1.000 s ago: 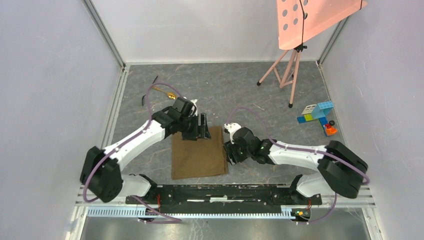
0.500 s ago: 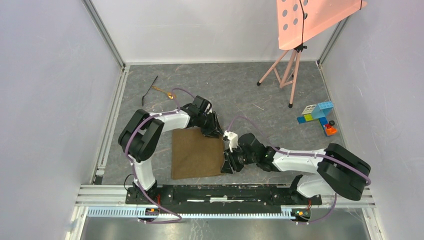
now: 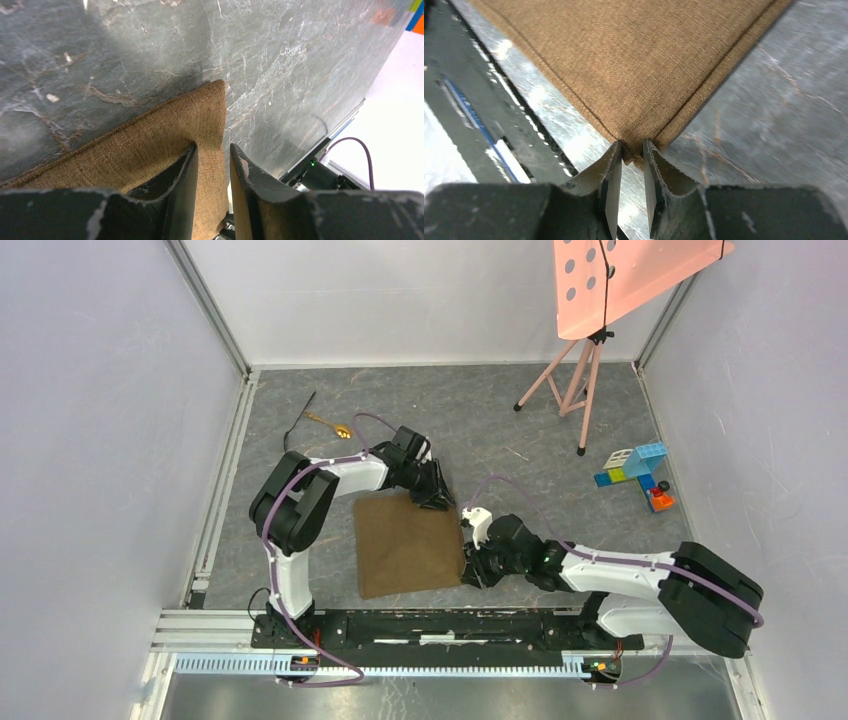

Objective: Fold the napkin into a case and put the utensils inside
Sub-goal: Smooth out the lower triangle-folded napkin at the center of the board, then move the lower triangle-folded napkin to the center of the board.

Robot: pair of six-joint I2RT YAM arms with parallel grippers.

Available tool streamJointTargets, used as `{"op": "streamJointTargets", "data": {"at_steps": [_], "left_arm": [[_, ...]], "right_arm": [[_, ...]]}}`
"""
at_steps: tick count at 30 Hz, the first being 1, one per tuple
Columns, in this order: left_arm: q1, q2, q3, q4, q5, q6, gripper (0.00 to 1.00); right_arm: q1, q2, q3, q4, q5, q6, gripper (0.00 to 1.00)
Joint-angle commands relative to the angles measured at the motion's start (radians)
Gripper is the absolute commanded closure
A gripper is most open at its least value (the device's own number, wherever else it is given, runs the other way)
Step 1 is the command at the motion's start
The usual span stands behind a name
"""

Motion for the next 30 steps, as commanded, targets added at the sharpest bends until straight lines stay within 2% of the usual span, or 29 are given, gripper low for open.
{"op": "streamJointTargets", "data": {"at_steps": [1, 4, 8, 11, 14, 22, 25, 28, 30], "left_arm": [[0.001, -0.02, 0.075, -0.076, -0.047, 0.049, 0.63], [0.002, -0.11, 0.095, -0.109, -0.019, 0.062, 0.58], [0.002, -0.248, 0.103, -0.196, -0.05, 0.113, 0.51], [0.006, -0.353, 0.078, -0.261, -0.117, 0.147, 0.44], [0.019, -0.45, 0.03, -0.301, -0.16, 0.164, 0.41], [0.072, -0.653, -0.087, -0.418, -0.254, 0.206, 0.35], [0.086, -0.703, -0.114, -0.435, -0.281, 0.208, 0.34], [0.097, -0.74, -0.128, -0.44, -0.3, 0.205, 0.34], [0.101, -0.752, -0.127, -0.443, -0.299, 0.205, 0.34]], "right_arm": [[0.003, -0.046, 0.05, -0.253, 0.153, -0.088, 0.72], [0.003, -0.075, 0.128, -0.316, 0.166, -0.116, 0.7], [0.008, -0.068, 0.243, -0.36, 0.111, -0.134, 0.59], [0.033, -0.041, 0.286, -0.339, 0.112, -0.121, 0.54], [0.039, 0.002, 0.274, -0.278, 0.078, -0.086, 0.54], [0.03, 0.053, 0.146, -0.198, 0.124, -0.062, 0.68], [-0.005, 0.079, 0.073, -0.19, 0.203, -0.045, 0.71], [-0.093, 0.1, 0.021, -0.217, 0.282, -0.004, 0.8], [-0.11, 0.072, 0.012, -0.244, 0.379, 0.014, 0.81]]}}
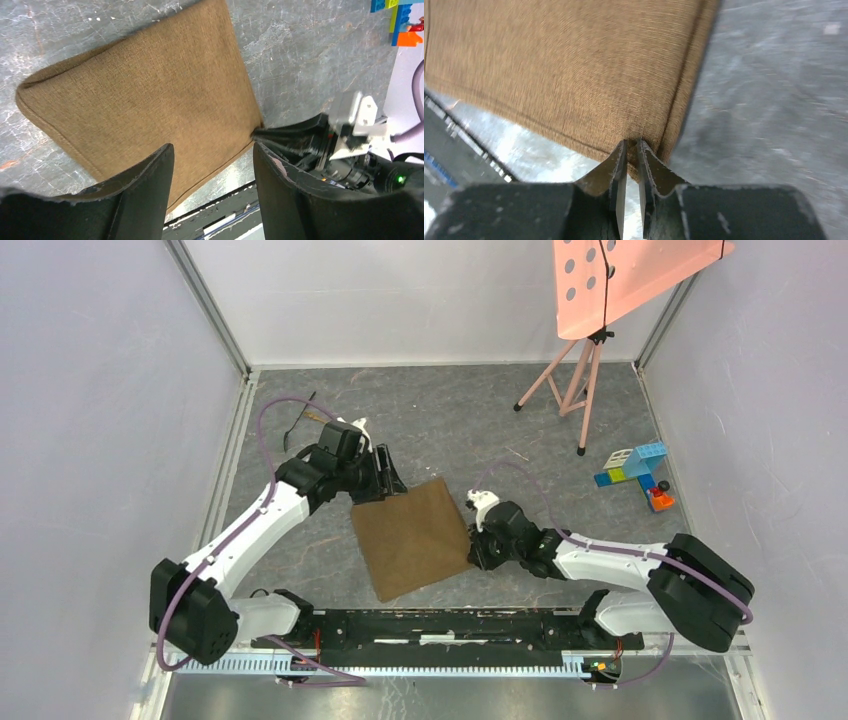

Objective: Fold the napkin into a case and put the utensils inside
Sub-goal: Move the lower triangle-folded napkin to the center of the board.

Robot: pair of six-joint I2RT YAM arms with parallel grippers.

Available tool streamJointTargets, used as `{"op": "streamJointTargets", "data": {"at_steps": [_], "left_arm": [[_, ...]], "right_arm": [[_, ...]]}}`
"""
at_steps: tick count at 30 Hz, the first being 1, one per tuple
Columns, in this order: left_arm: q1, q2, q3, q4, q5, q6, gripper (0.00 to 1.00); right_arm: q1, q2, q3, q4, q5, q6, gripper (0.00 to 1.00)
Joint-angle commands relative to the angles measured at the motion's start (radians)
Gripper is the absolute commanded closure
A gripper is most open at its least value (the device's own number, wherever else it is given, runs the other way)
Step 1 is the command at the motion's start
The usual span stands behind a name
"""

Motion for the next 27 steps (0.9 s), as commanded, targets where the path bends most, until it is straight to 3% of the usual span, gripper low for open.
{"op": "streamJointTargets", "data": {"at_steps": [1, 8, 13, 16, 22, 27], "left_arm": [[0.01, -0.056, 0.0, -0.008, -0.034, 0.051, 0.34], [0.012, -0.005, -0.082, 0.085, 0.003, 0.027, 0.33], [0.012, 0.092, -0.148, 0.126, -0.044, 0.016, 0.34], [0.011, 0.091, -0.187, 0.153, -0.072, -0.004, 0.34], [0.012, 0.06, -0.255, 0.166, -0.174, -0.042, 0.34], [0.012, 0.07, -0.288, 0.205, -0.268, -0.028, 0.33]], "right_arm": [[-0.059, 0.01, -0.075, -0.135, 0.282, 0.031, 0.8], [-0.067, 0.004, 0.069, -0.244, 0.378, -0.081, 0.72], [-0.053, -0.033, 0.201, -0.293, 0.302, -0.153, 0.65], [-0.055, -0.048, 0.2, -0.233, 0.207, -0.168, 0.63], [-0.111, 0.012, 0.108, -0.101, 0.15, -0.146, 0.69], [-0.143, 0.078, 0.052, -0.1, 0.287, -0.123, 0.77]]}}
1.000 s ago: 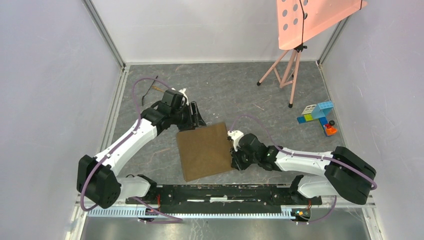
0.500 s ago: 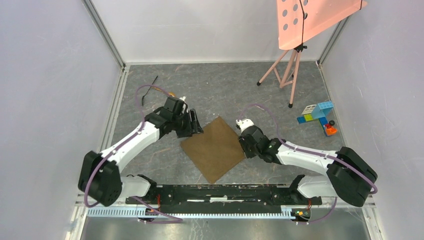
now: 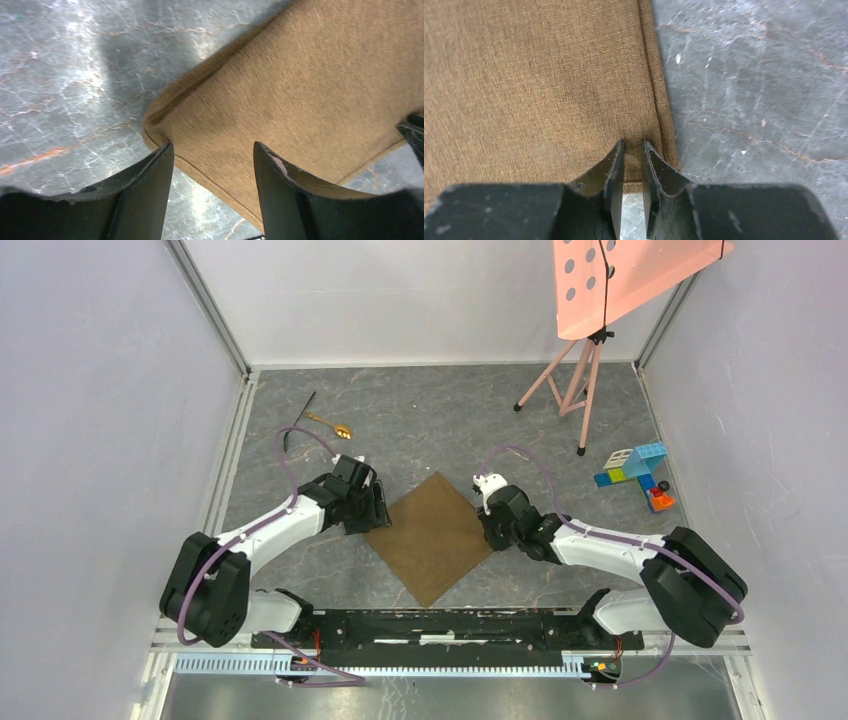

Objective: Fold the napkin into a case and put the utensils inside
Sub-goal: Move the lower triangle-folded napkin to the center of the board, then pick up the lower triangle-folded napkin from the center of the board.

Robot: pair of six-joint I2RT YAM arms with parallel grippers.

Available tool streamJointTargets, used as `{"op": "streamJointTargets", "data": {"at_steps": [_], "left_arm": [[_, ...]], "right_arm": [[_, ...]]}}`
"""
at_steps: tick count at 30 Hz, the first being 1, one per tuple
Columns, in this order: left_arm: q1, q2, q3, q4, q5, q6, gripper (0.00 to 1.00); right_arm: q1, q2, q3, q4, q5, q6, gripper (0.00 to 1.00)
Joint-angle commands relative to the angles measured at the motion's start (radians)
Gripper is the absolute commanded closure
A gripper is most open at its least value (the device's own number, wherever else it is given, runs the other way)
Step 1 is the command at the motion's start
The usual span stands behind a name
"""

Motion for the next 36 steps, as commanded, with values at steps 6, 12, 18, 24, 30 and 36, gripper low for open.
{"op": "streamJointTargets", "data": {"at_steps": [6, 12, 18, 24, 30, 36], "left_arm": [[0.0, 0.139, 0.039, 0.09, -0.127, 0.002, 0.33], [-0.004, 0.174, 0.103, 0.086, -0.103, 0.012, 0.33], [-0.003, 0.012, 0.159, -0.043, -0.102, 0.031, 0.27], [-0.003, -0.26, 0.193, -0.164, -0.198, 0.035, 0.21], [-0.003, -0.566, 0.196, -0.186, -0.272, 0.01, 0.13], [-0.003, -0.692, 0.218, -0.187, -0.231, 0.045, 0.08]], "right_arm": [[-0.029, -0.007, -0.08, 0.004, 0.223, -0.009, 0.74], [-0.033, 0.029, 0.015, -0.067, 0.302, -0.098, 0.71], [-0.01, -0.038, 0.162, -0.209, 0.311, -0.153, 0.56], [0.125, -0.014, 0.299, -0.305, 0.034, -0.089, 0.31], [0.261, 0.072, 0.343, -0.289, -0.176, 0.023, 0.21], [0.367, 0.22, 0.454, -0.354, -0.121, 0.055, 0.19]]}}
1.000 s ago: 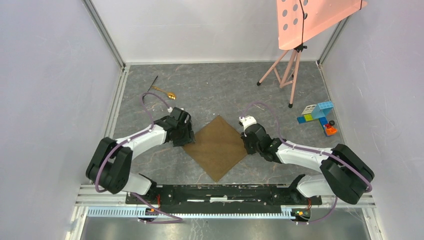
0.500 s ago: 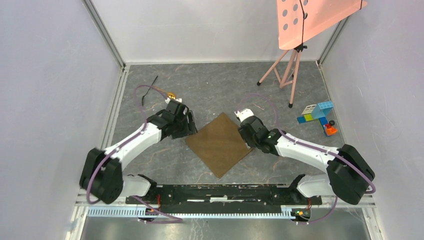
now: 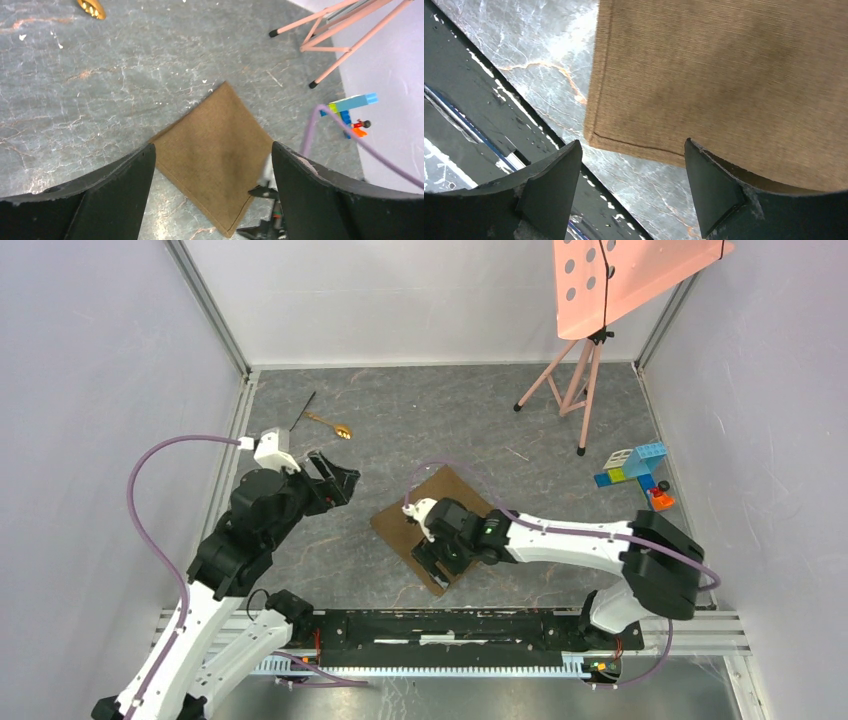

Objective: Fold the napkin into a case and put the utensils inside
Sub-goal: Pick up the lower triangle-folded napkin from the center of the board.

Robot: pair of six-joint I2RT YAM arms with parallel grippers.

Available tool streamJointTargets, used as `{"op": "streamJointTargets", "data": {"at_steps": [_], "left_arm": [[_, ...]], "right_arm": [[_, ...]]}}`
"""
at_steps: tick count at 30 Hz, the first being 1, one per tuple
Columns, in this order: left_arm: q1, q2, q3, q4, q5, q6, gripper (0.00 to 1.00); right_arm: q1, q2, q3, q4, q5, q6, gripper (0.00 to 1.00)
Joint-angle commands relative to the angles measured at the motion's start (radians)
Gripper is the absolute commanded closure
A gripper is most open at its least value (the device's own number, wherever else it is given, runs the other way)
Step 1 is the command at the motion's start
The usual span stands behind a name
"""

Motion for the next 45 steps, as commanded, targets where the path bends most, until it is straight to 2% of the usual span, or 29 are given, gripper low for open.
{"op": "streamJointTargets", "data": {"at_steps": [1, 4, 9, 20, 25, 30, 32, 38, 42, 45], "left_arm": [[0.003, -0.029, 0.044, -0.031, -0.008, 0.048, 0.08], [0.003, -0.042, 0.058, -0.056, -0.023, 0.068, 0.07], [0.003, -0.046, 0.059, -0.084, -0.066, 0.089, 0.05], [0.003, -0.065, 0.042, -0.083, -0.092, 0.08, 0.03], [0.003, -0.056, 0.045, -0.084, -0.099, 0.078, 0.03], [0.003, -0.042, 0.057, -0.084, -0.098, 0.079, 0.03], [0.003, -0.036, 0.056, -0.084, -0.093, 0.076, 0.03], [0.003, -0.006, 0.008, -0.109, -0.095, 0.027, 0.03], [0.003, 0.027, -0.058, -0.144, -0.104, -0.08, 0.03], [0.003, 0.012, -0.184, -0.113, -0.112, -0.232, 0.03]], "right_arm": [[0.069, 0.094, 0.119, -0.066, -0.001, 0.046, 0.18], [0.114, 0.172, 0.206, -0.135, 0.076, 0.047, 0.21], [0.144, 0.245, 0.273, -0.183, 0.104, 0.061, 0.37], [0.172, 0.309, 0.256, -0.189, 0.132, 0.051, 0.38], [0.182, 0.342, 0.23, -0.164, 0.168, 0.058, 0.44], [0.188, 0.362, 0.168, -0.126, 0.21, 0.072, 0.56], [0.188, 0.358, 0.146, -0.106, 0.228, 0.08, 0.7], [0.187, 0.279, 0.105, -0.024, 0.278, 0.064, 0.99], [0.177, 0.181, 0.051, 0.082, 0.233, 0.044, 1.0], [0.158, 0.097, -0.02, 0.196, 0.164, 0.055, 1.0]]}}
